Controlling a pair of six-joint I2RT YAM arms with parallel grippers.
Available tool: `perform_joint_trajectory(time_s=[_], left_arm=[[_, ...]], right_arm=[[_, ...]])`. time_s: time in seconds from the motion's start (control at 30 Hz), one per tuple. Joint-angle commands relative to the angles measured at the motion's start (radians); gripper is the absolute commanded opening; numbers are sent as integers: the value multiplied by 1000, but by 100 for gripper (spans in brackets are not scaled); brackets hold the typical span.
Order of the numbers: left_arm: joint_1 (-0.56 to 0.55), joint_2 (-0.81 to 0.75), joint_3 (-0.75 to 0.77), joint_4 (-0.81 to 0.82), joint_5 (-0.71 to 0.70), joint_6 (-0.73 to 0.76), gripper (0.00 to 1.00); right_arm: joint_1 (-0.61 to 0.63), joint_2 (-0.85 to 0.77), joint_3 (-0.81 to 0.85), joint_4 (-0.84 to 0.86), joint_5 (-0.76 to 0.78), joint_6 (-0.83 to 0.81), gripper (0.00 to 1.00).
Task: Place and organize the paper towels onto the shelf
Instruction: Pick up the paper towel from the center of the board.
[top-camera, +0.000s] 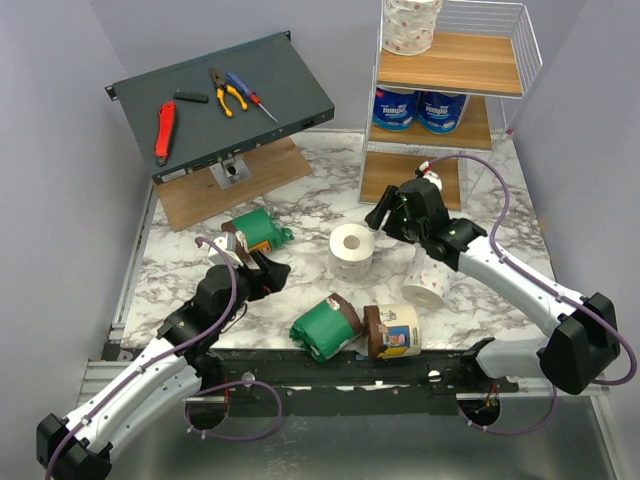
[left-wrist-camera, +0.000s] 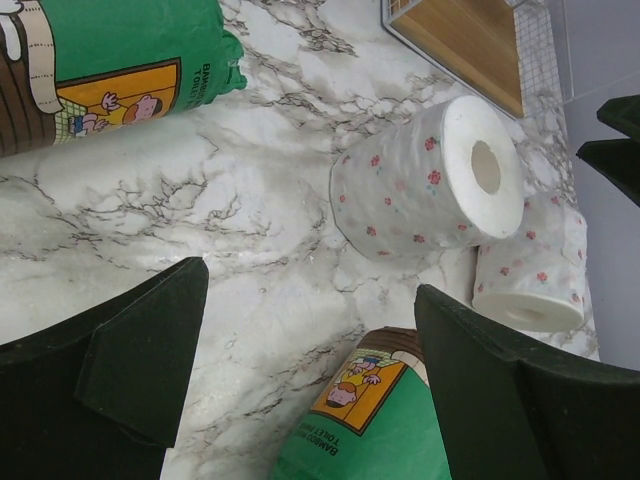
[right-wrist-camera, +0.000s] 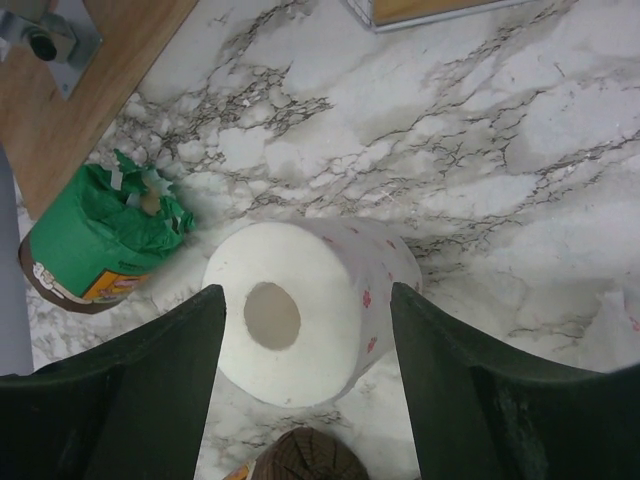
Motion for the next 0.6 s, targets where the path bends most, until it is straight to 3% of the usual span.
perform_joint_trajectory(time_s=[0.0, 0.57], left_arm=[[2, 14, 4, -2, 15, 0, 88], [3, 31, 17, 1, 6, 10, 87]], right_arm=[[-4, 22, -13, 32, 14, 58, 70], [-3, 110, -27, 34, -104, 8, 70]])
